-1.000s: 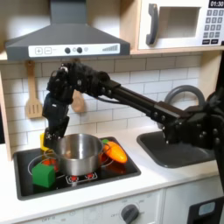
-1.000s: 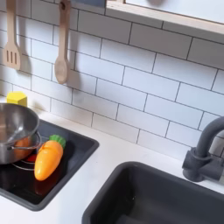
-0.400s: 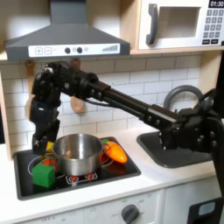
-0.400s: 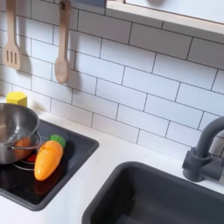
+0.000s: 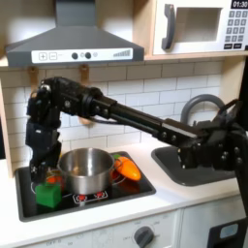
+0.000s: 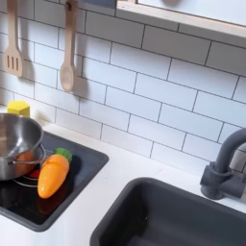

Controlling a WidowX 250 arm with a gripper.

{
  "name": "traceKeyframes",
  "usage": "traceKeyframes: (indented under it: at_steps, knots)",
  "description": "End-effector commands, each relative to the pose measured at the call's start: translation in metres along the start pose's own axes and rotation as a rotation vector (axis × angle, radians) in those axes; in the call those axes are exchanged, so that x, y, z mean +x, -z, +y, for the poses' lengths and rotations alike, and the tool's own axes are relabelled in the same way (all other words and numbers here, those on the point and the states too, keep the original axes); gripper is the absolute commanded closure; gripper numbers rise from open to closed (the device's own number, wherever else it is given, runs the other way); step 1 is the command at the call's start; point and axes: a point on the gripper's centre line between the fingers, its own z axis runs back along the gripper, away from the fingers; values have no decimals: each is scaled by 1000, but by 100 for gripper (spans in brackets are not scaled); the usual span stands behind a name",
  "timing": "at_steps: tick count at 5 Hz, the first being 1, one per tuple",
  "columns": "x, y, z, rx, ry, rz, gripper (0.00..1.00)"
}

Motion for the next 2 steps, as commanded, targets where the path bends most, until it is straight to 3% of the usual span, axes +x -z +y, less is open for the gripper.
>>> traceKeyframes:
  at_steps: [1,2]
  knots:
    - [-7,0,28,-3,8,-1,0]
    - [-13,7,37,7,25,2,0]
